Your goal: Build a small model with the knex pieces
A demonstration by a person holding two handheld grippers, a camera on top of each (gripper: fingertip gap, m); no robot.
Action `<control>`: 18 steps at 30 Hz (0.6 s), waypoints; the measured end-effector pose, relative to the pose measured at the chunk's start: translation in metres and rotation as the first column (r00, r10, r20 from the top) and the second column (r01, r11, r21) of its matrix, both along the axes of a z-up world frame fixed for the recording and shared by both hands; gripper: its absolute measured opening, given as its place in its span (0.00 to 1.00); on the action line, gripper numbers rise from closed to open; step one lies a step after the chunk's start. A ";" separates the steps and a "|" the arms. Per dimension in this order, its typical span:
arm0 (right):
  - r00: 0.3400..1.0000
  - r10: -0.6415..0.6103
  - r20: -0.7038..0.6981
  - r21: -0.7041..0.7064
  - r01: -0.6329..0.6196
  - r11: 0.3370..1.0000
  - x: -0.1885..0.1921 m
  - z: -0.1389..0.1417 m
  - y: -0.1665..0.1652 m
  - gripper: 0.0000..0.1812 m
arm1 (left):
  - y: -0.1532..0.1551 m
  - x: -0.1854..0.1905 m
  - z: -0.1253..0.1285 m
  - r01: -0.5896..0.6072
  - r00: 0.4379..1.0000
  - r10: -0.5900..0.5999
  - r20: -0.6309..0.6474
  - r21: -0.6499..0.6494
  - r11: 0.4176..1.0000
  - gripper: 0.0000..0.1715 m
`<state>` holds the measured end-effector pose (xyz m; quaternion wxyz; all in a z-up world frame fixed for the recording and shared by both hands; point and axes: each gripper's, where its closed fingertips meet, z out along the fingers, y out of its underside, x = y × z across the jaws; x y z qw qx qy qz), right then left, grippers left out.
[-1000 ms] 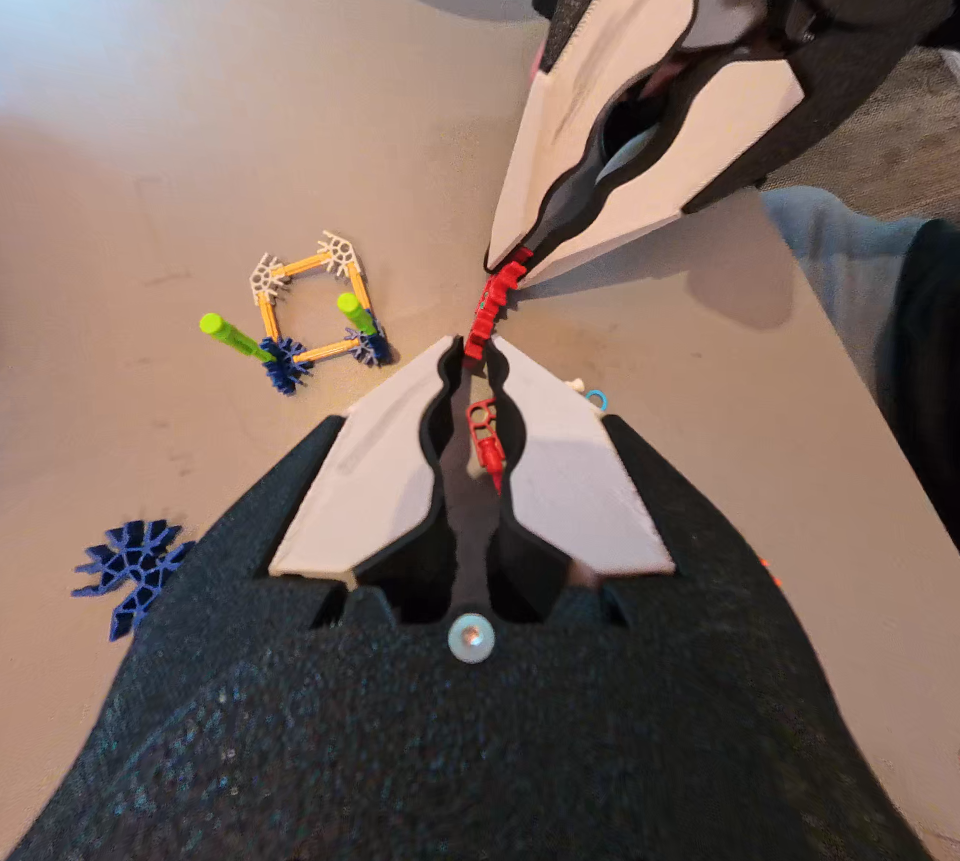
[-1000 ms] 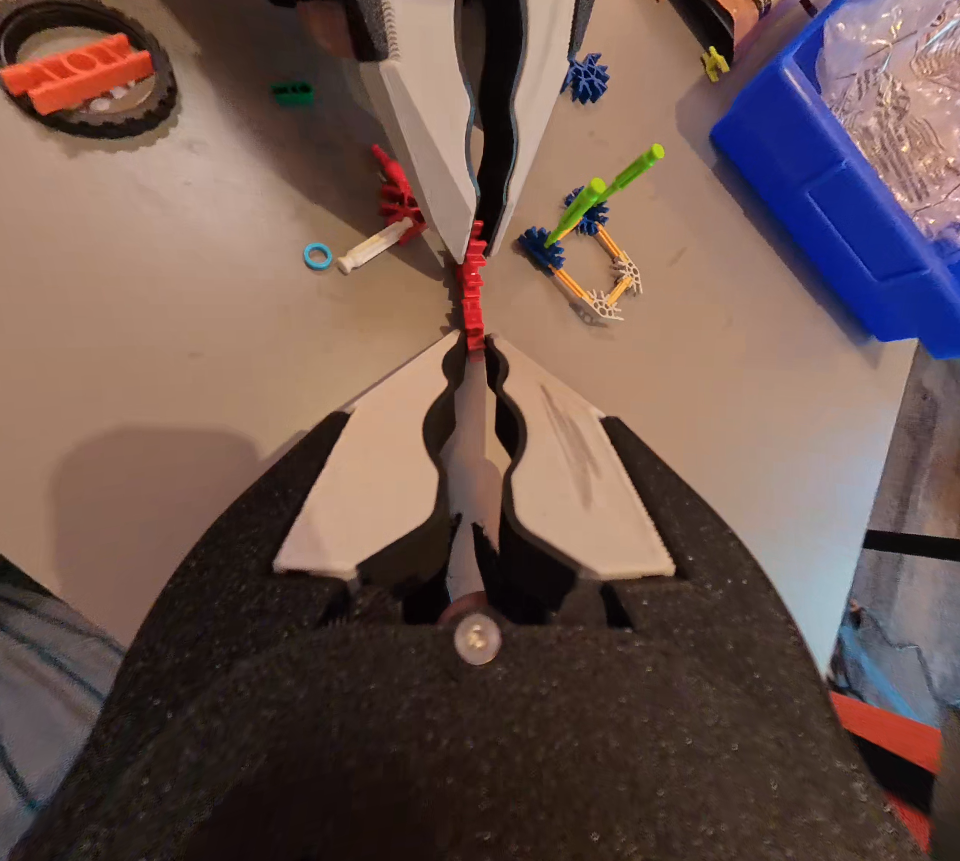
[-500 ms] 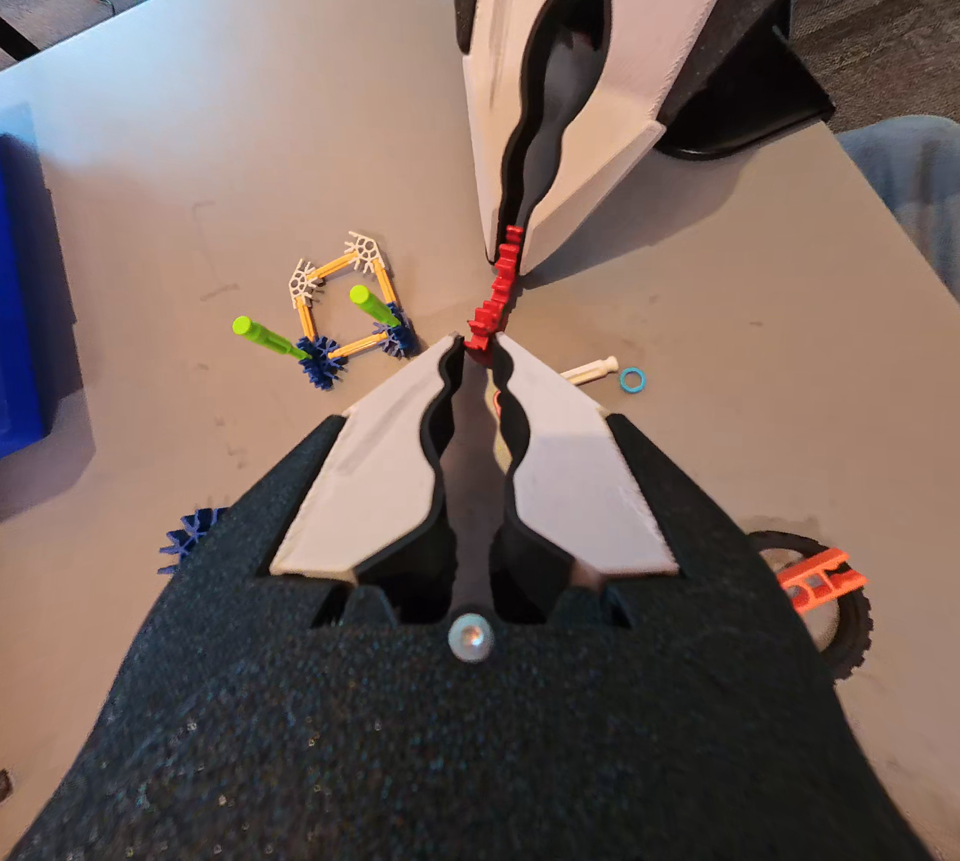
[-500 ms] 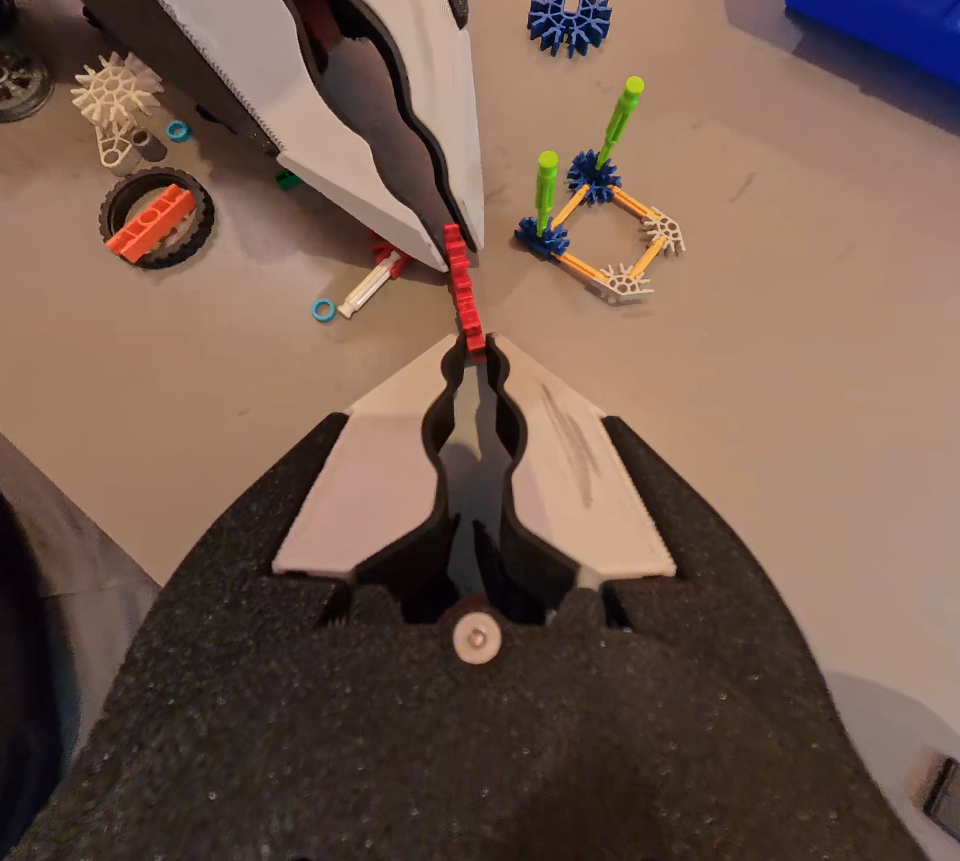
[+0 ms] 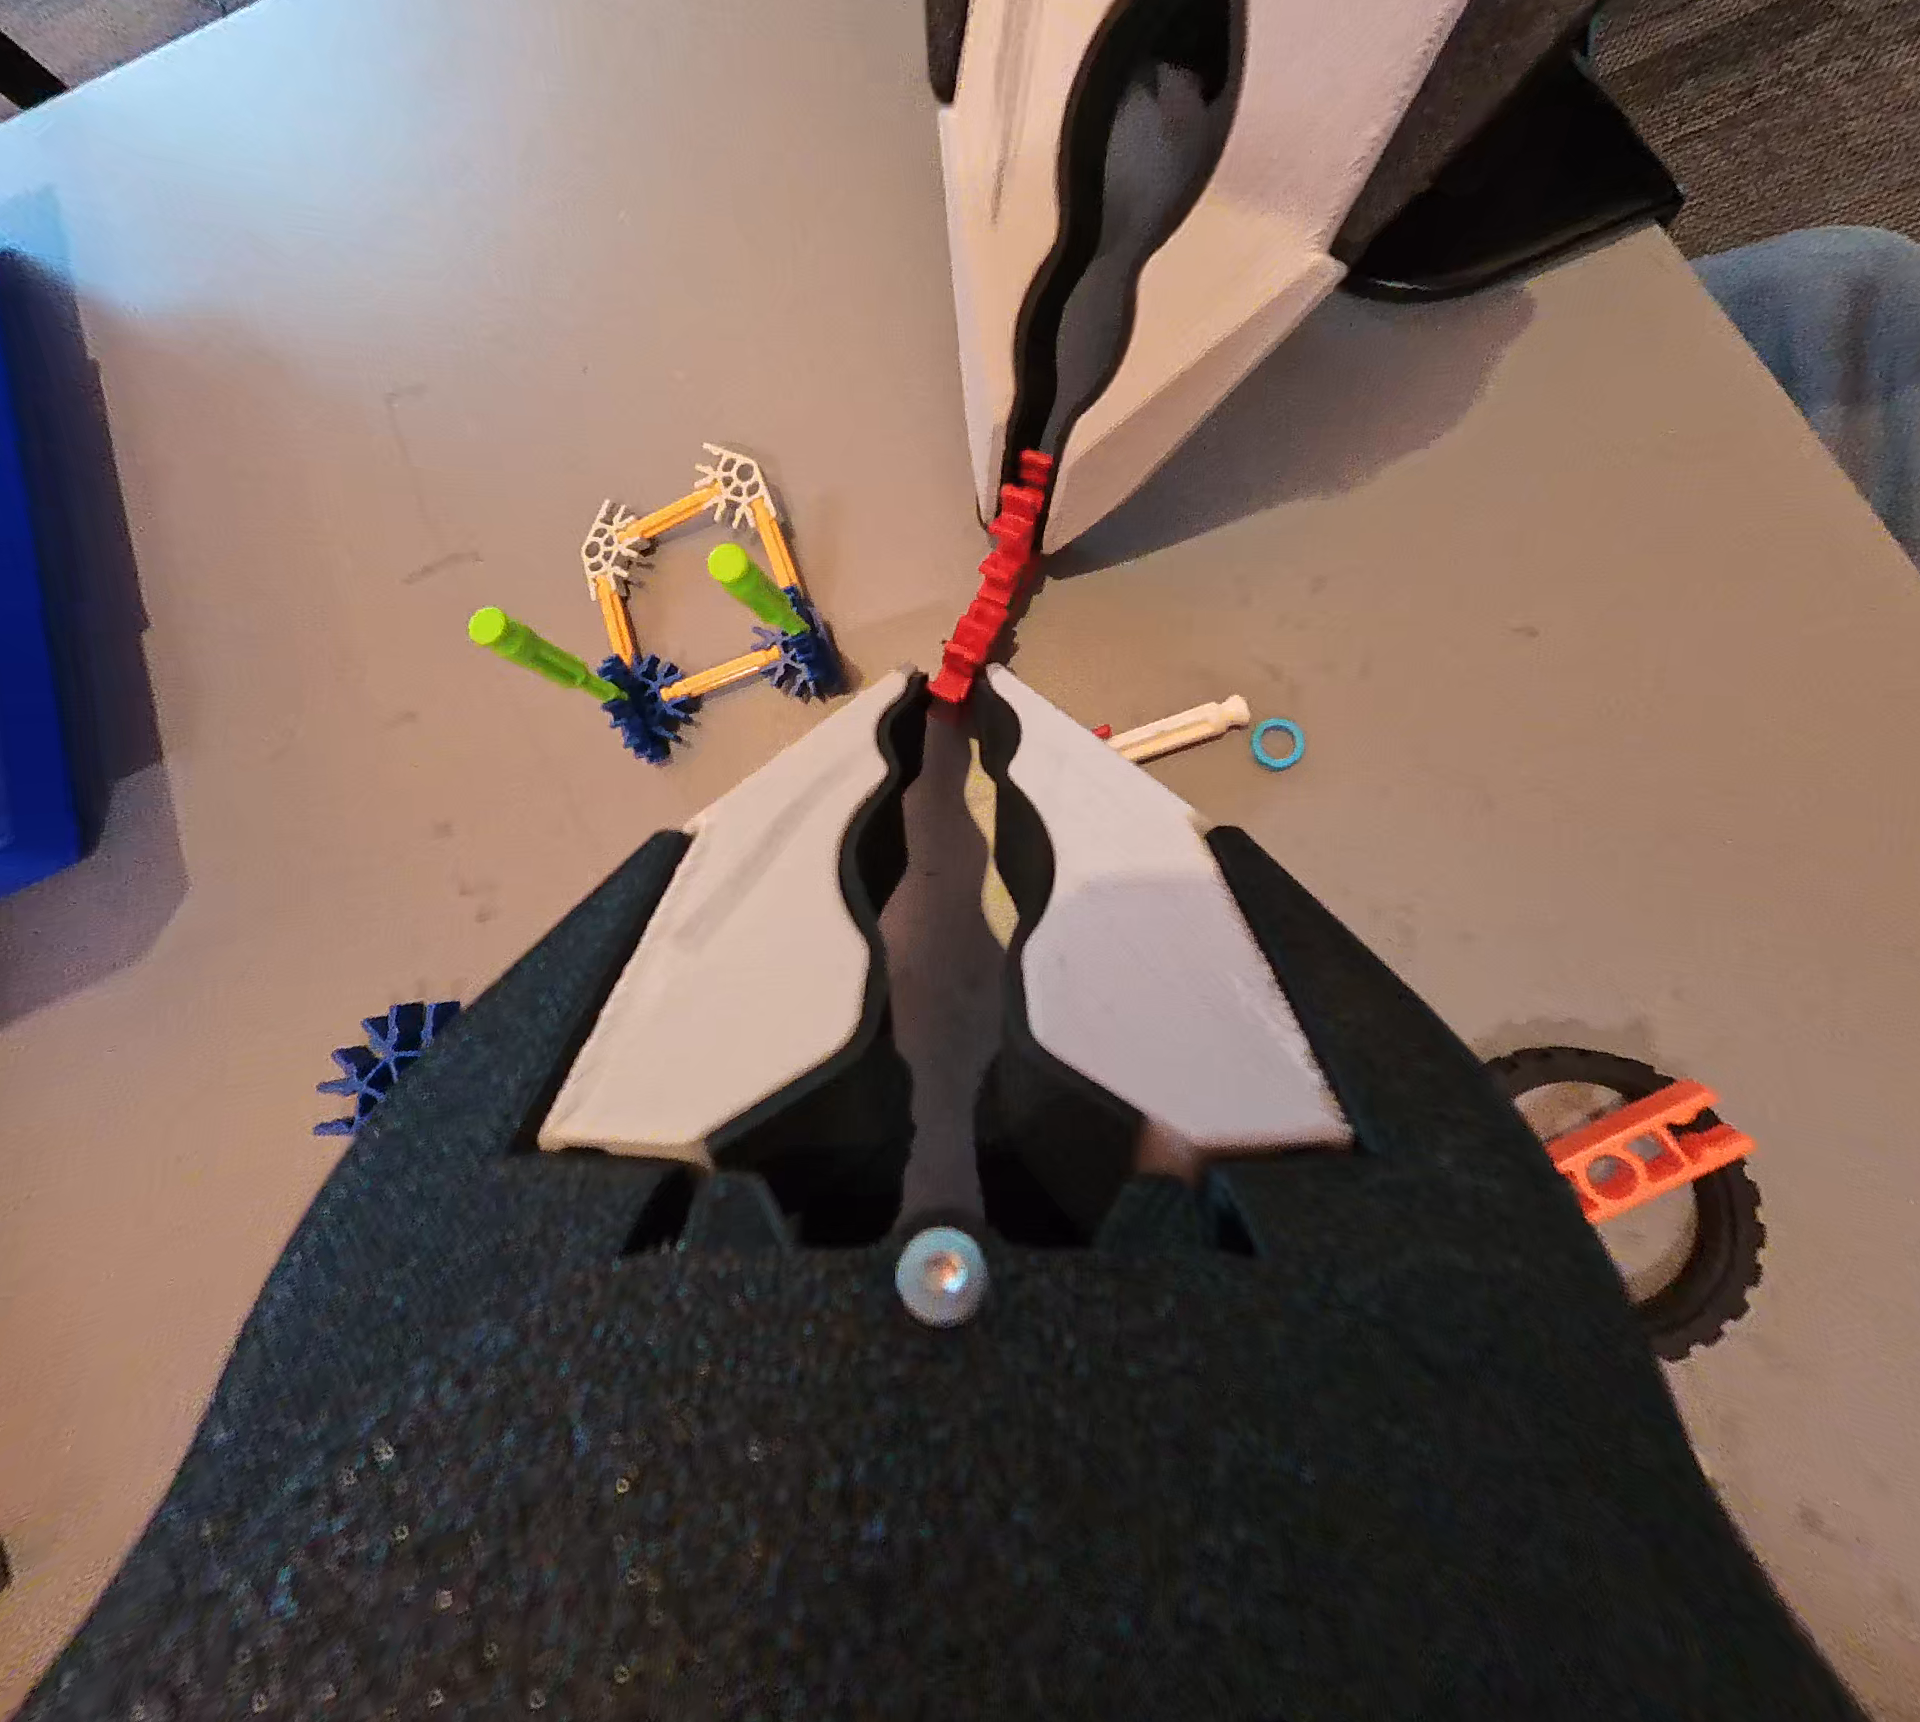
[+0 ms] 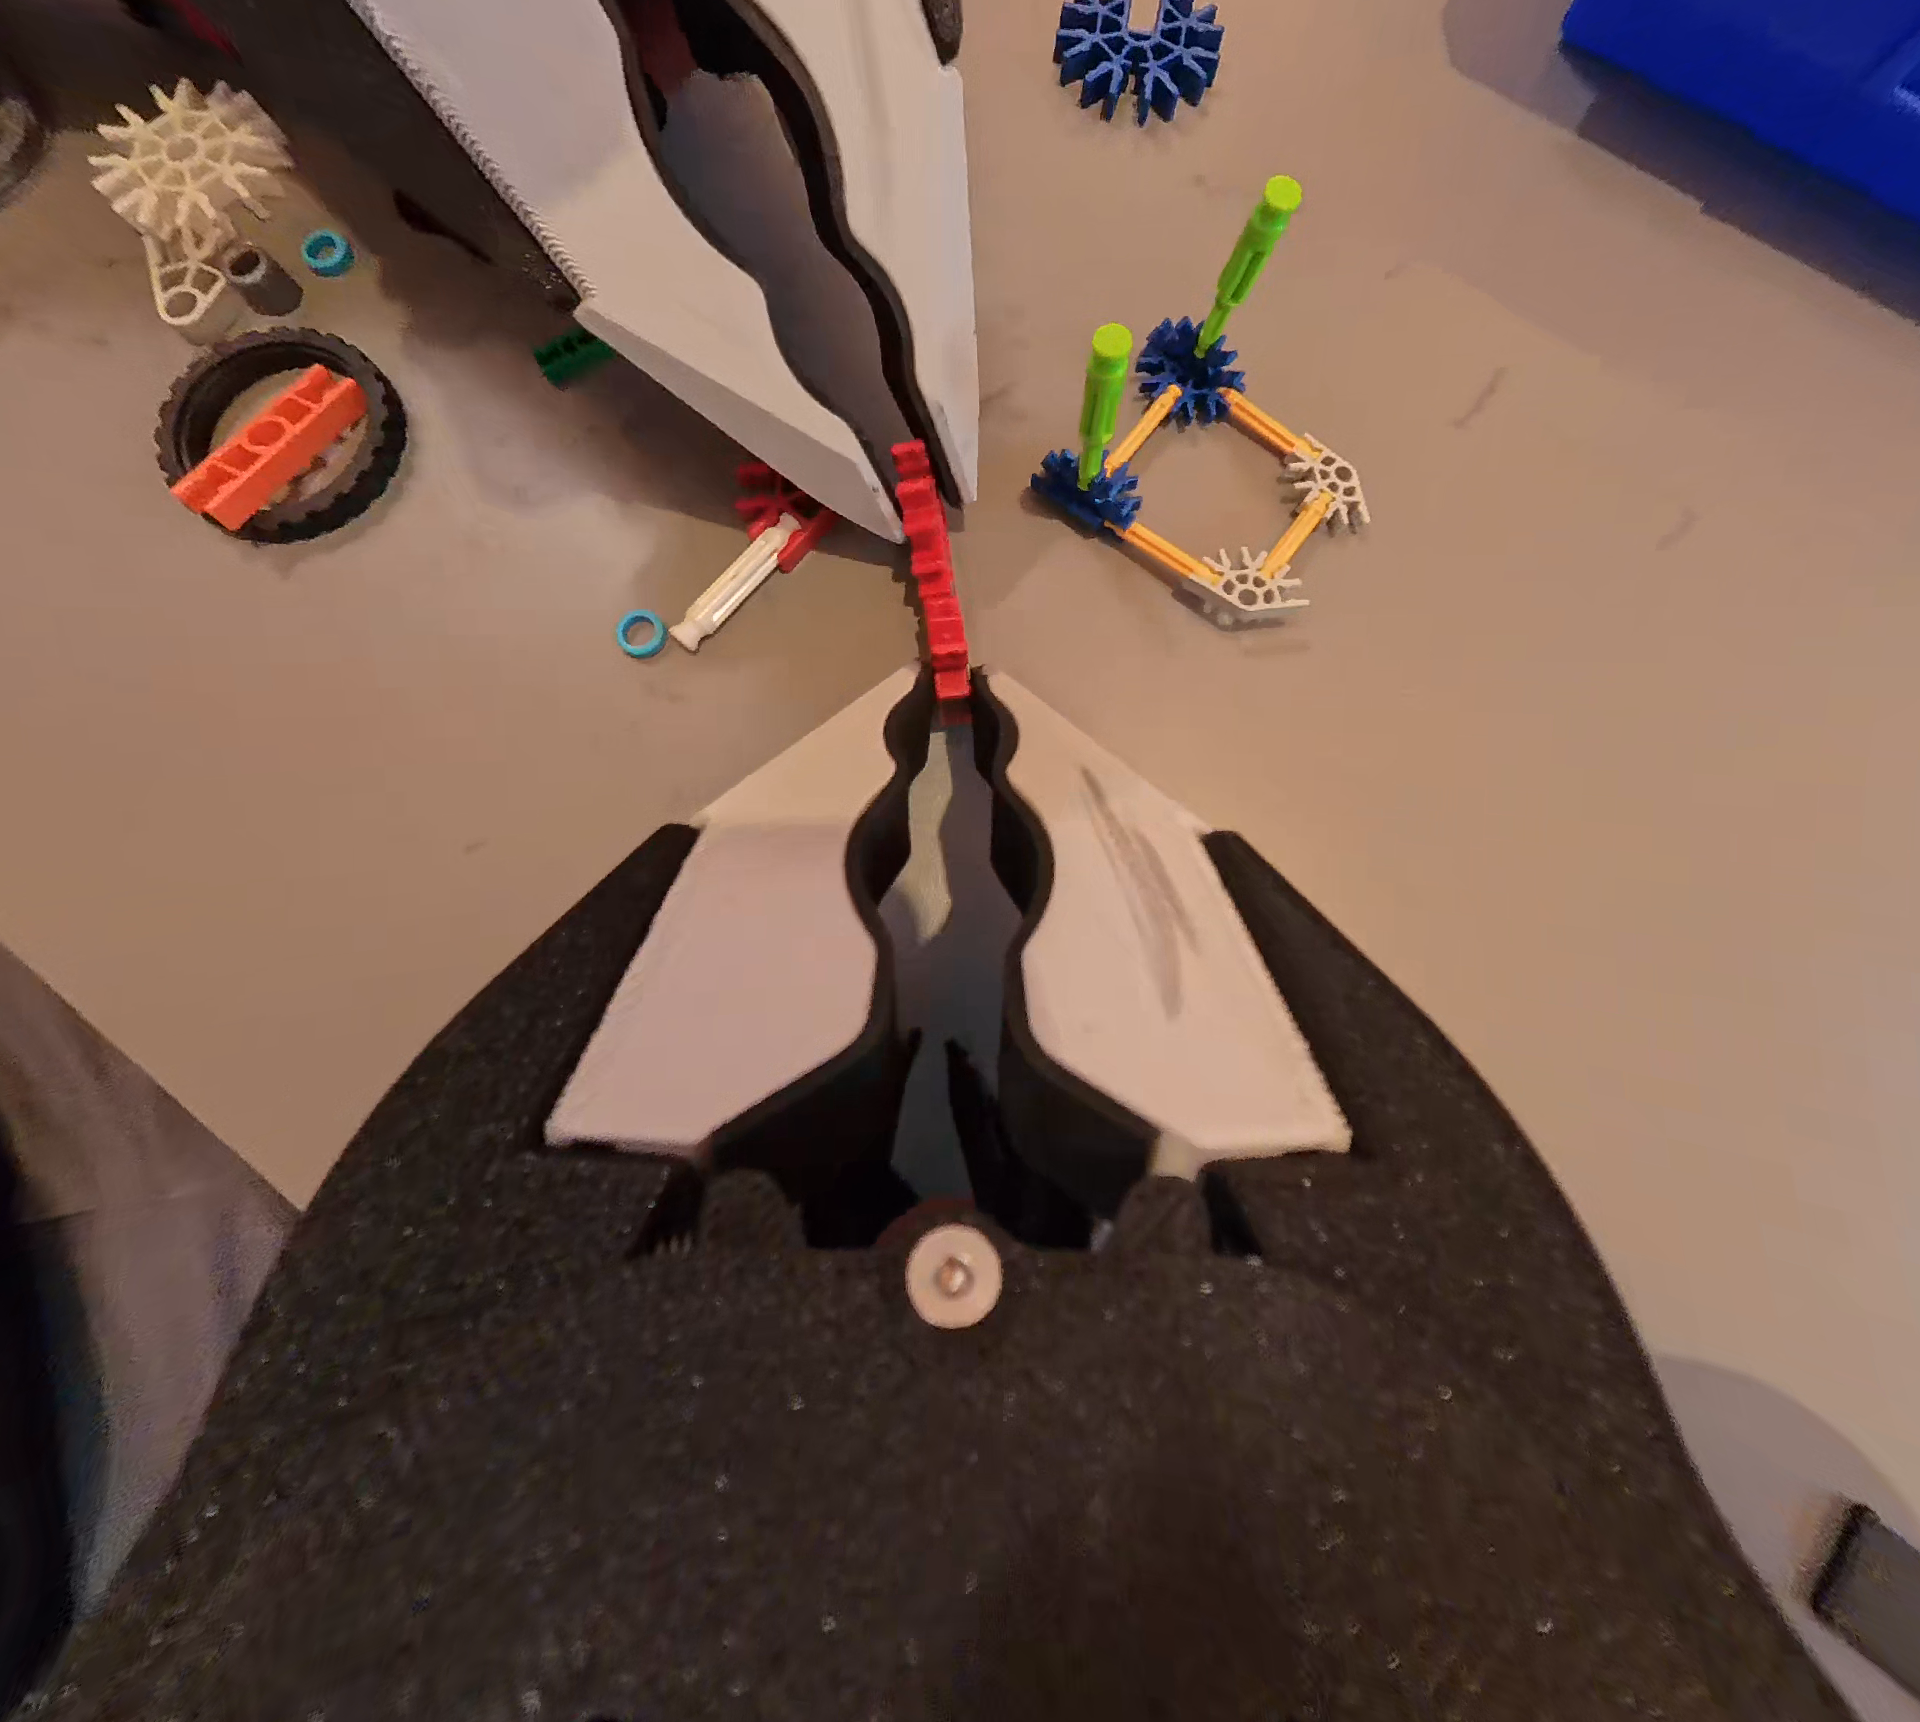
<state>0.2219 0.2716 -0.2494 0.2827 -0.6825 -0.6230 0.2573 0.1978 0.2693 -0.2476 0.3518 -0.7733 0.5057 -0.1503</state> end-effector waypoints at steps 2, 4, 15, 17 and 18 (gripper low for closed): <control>1.000 0.007 0.005 0.027 -0.008 1.000 0.000 0.000 0.000 0.04 | 0.000 0.000 -0.001 -0.005 1.000 0.005 0.001 -0.009 1.000 0.04; 1.000 0.001 0.006 0.021 -0.001 1.000 0.001 0.000 0.001 0.06 | 0.001 -0.002 -0.001 -0.013 1.000 0.013 0.003 -0.012 1.000 0.04; 0.998 -0.039 -0.057 0.002 0.039 0.999 0.005 0.022 0.010 0.11 | 0.003 -0.010 0.014 -0.030 0.999 0.030 0.042 -0.013 0.999 0.12; 0.995 -0.056 -0.080 0.005 0.056 0.998 0.004 0.029 0.013 0.11 | 0.006 -0.013 0.025 -0.048 0.996 0.048 0.072 -0.003 0.999 0.13; 0.994 -0.064 -0.093 0.004 0.064 0.998 0.002 0.033 0.015 0.11 | 0.008 -0.015 0.030 -0.061 0.995 0.060 0.079 0.005 0.998 0.13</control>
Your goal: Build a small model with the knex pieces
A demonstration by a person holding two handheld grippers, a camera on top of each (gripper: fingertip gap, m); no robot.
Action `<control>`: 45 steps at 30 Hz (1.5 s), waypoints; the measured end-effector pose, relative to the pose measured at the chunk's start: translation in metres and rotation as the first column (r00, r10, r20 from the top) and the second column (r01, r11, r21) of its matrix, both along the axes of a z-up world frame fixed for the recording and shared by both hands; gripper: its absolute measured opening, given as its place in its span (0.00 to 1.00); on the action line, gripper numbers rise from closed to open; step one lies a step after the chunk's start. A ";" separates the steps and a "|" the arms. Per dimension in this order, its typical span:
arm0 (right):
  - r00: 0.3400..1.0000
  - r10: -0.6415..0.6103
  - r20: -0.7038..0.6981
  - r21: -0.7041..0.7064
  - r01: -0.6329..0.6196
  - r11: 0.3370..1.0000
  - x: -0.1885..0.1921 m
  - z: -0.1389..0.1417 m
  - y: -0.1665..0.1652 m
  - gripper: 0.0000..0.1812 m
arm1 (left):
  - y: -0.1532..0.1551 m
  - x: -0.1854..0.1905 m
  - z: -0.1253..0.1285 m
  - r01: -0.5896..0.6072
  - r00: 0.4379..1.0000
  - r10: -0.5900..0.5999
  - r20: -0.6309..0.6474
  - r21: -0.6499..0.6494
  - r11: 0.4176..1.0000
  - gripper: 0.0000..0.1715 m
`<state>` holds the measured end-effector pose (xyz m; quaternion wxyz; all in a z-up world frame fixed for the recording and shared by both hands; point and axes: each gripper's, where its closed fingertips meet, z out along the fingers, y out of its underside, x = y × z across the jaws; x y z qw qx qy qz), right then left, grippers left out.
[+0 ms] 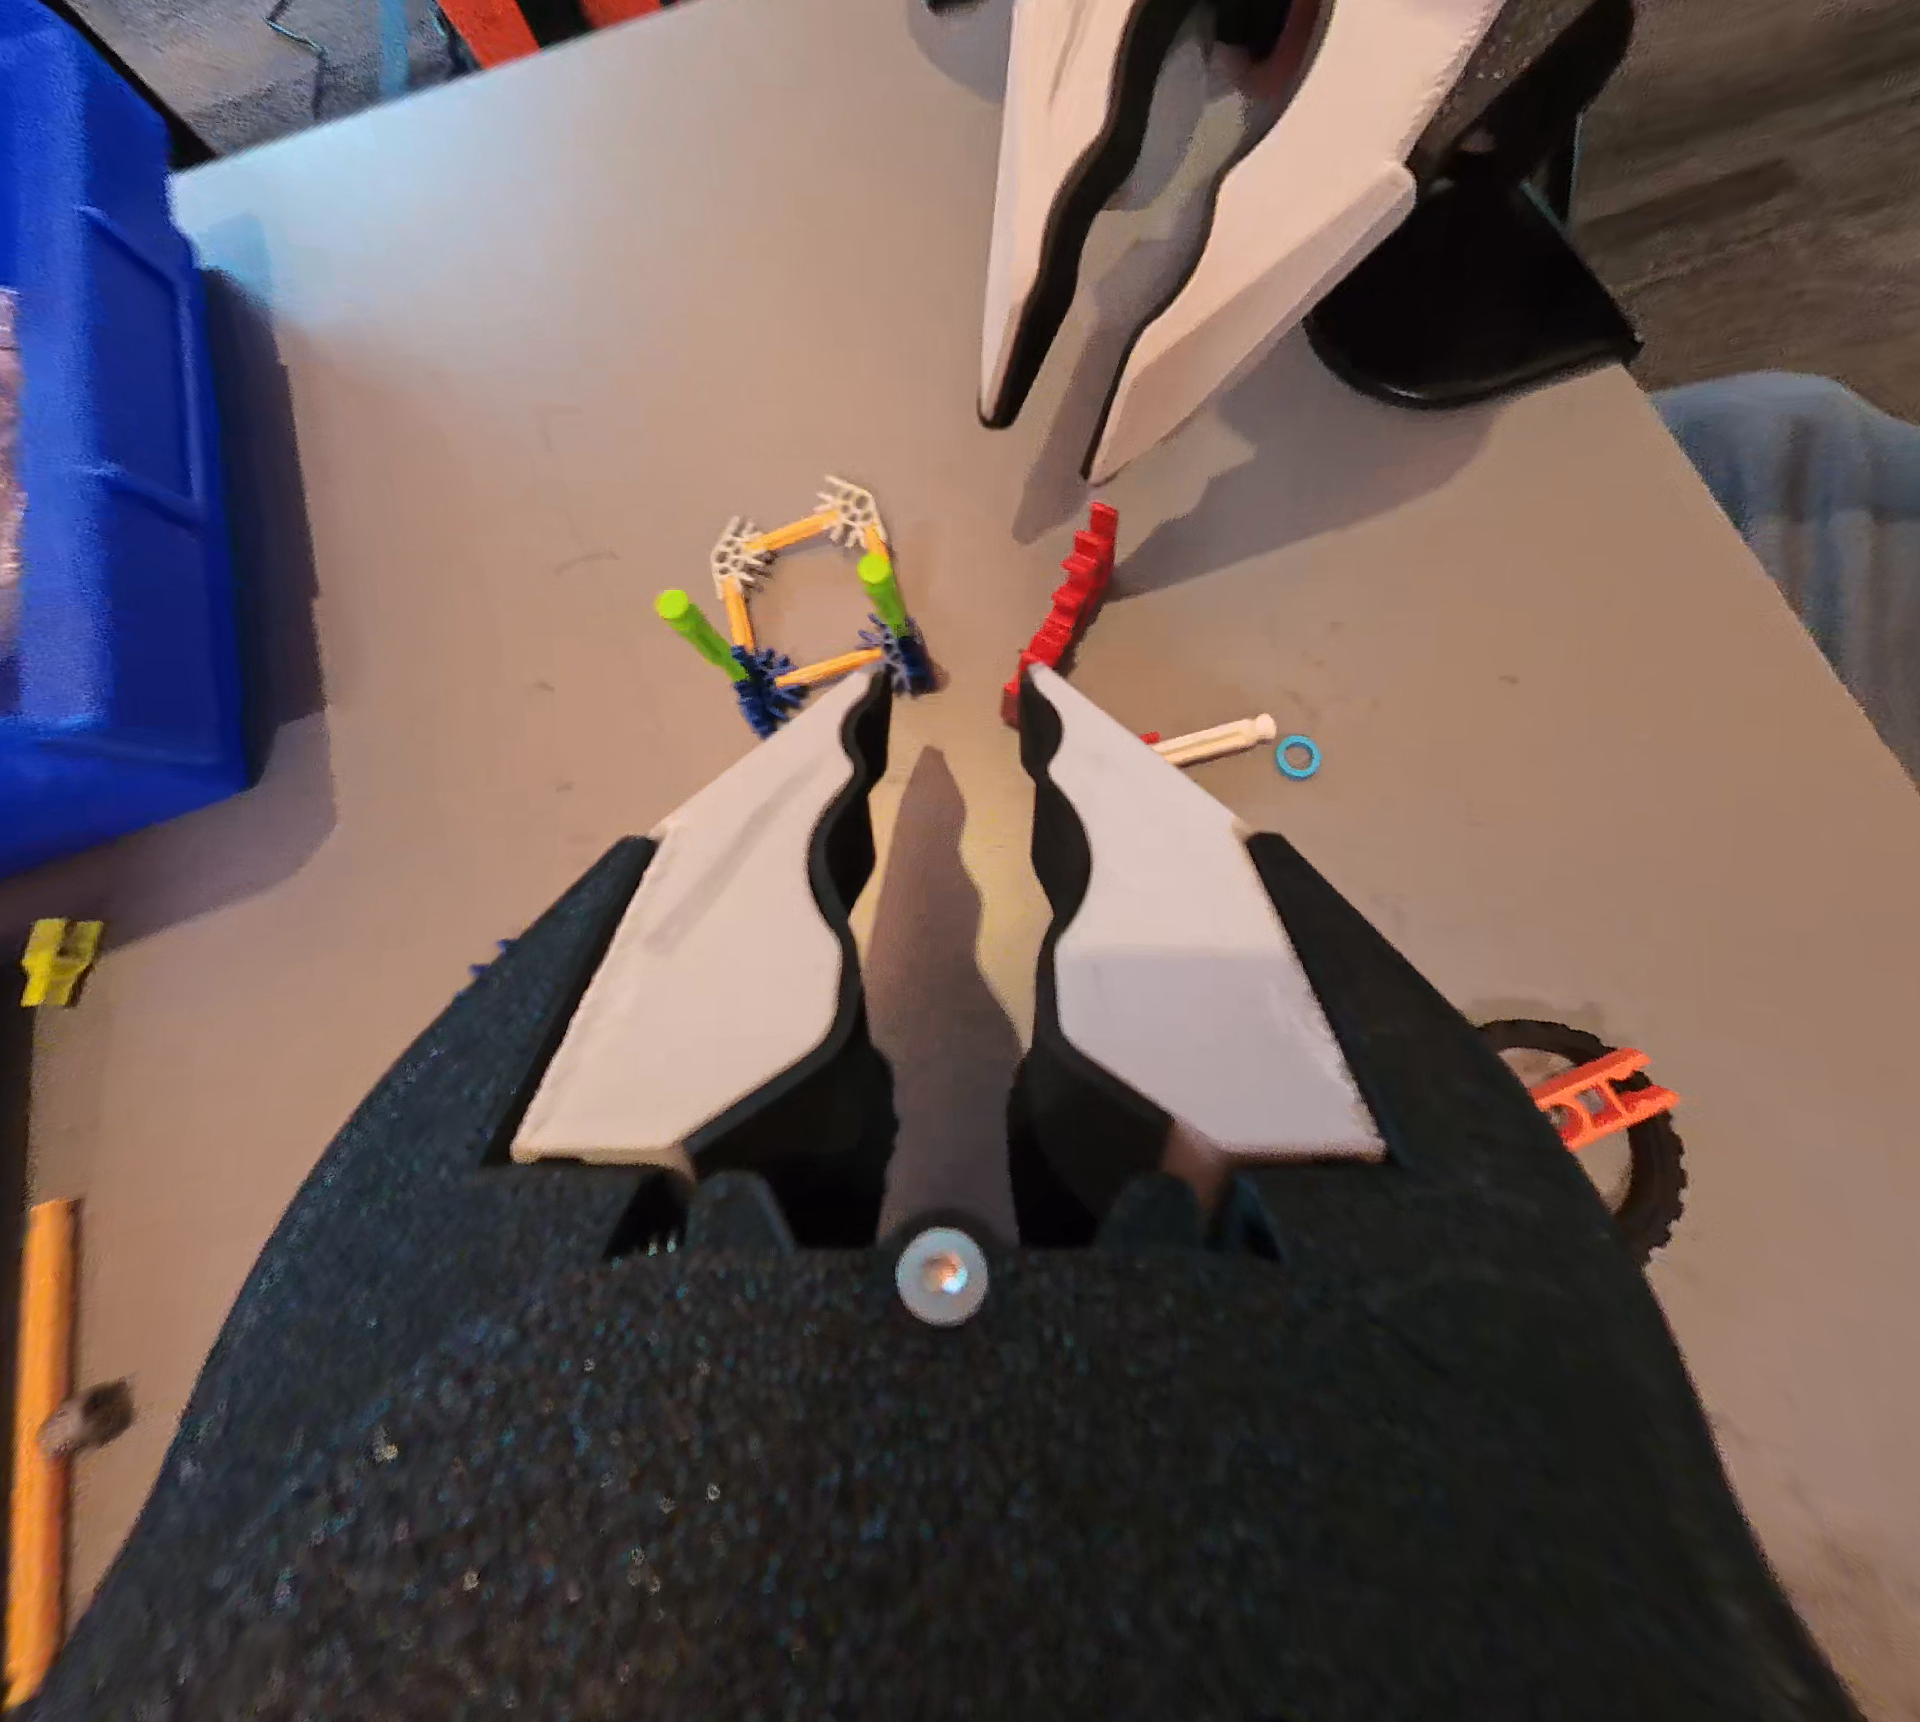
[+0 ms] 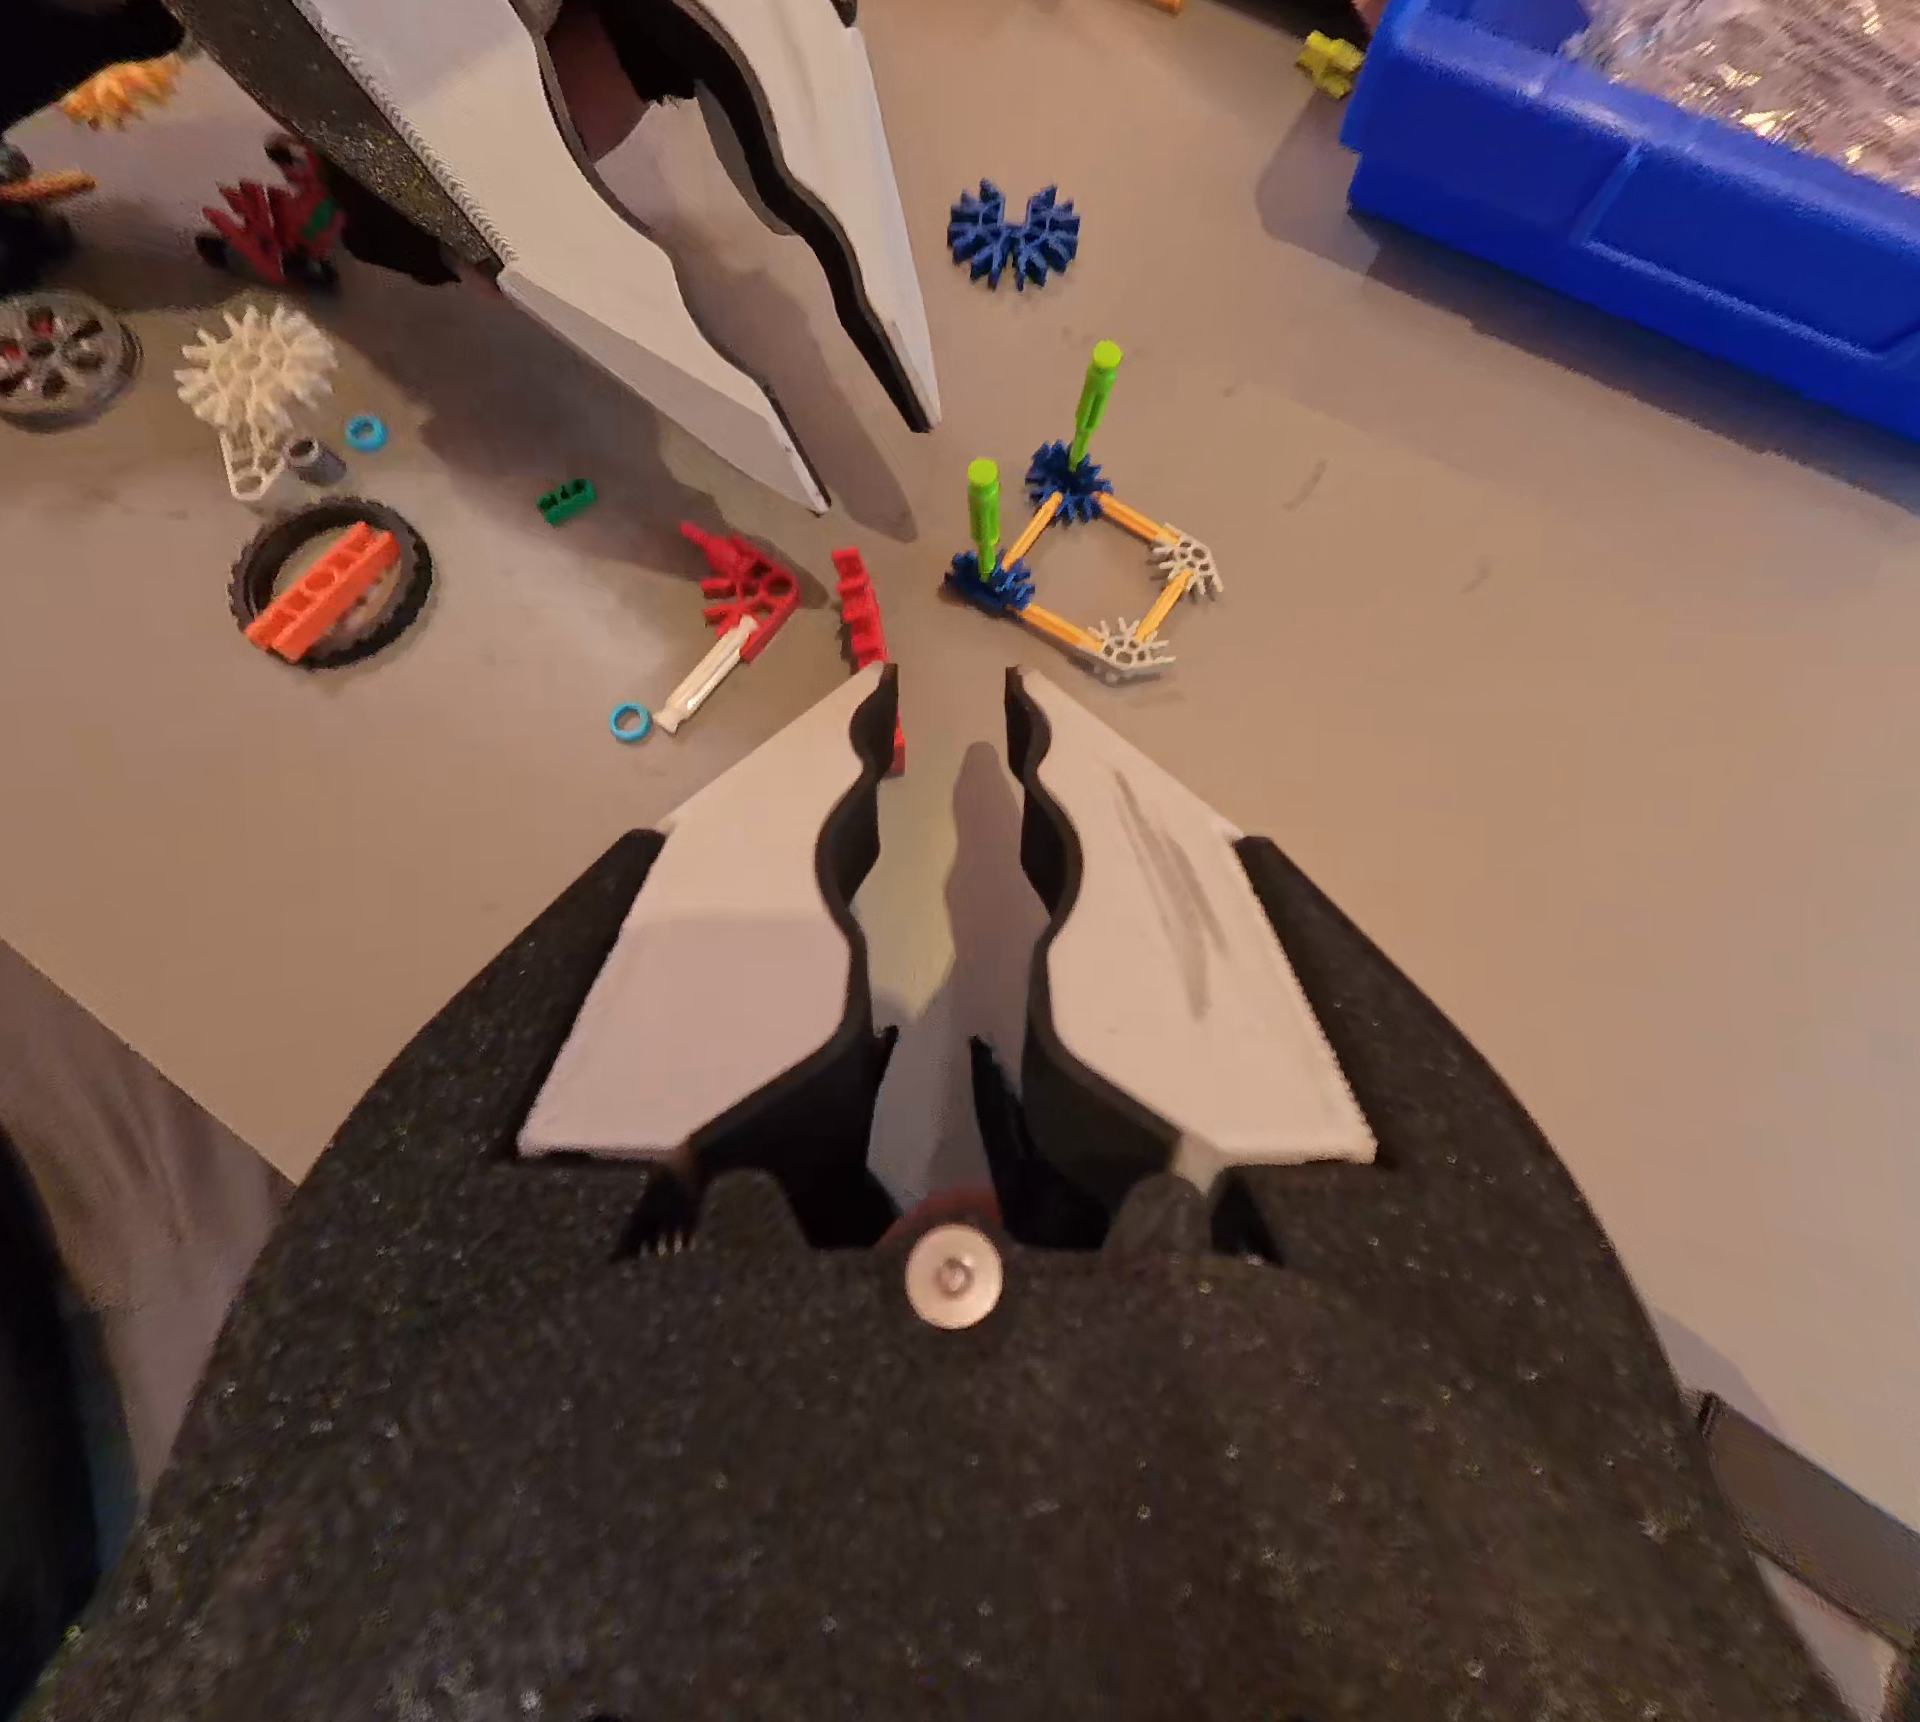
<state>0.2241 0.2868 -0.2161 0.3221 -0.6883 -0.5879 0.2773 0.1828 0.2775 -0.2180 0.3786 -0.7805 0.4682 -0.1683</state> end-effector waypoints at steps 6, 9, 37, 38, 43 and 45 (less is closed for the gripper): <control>1.000 -0.027 -0.009 0.016 0.027 1.000 -0.023 0.007 0.007 0.11 | 0.026 -0.019 0.025 -0.133 0.991 0.132 0.023 0.071 0.989 0.13; 0.998 -0.038 0.042 0.050 0.036 0.998 -0.034 -0.001 0.013 0.12 | 0.035 -0.020 0.019 -0.162 0.986 0.164 -0.018 0.080 0.984 0.13; 0.873 0.218 0.437 0.593 -0.461 0.660 -0.007 0.000 0.004 0.03 | 0.020 0.010 0.018 -0.004 0.996 0.023 -0.081 0.227 0.974 0.11; 0.869 0.223 0.441 0.598 -0.470 0.650 -0.007 -0.001 0.002 0.03 | 0.017 0.013 0.017 0.008 0.996 0.012 -0.085 0.235 0.972 0.10; 0.868 0.206 0.452 0.637 -0.476 0.607 -0.004 -0.002 0.003 0.03 | 0.014 0.013 0.002 0.048 0.976 0.017 -0.216 0.291 0.955 0.09; 0.867 0.203 0.456 0.650 -0.480 0.589 -0.003 -0.003 0.002 0.03 | 0.014 0.005 0.005 0.030 0.974 0.044 -0.222 0.320 0.947 0.09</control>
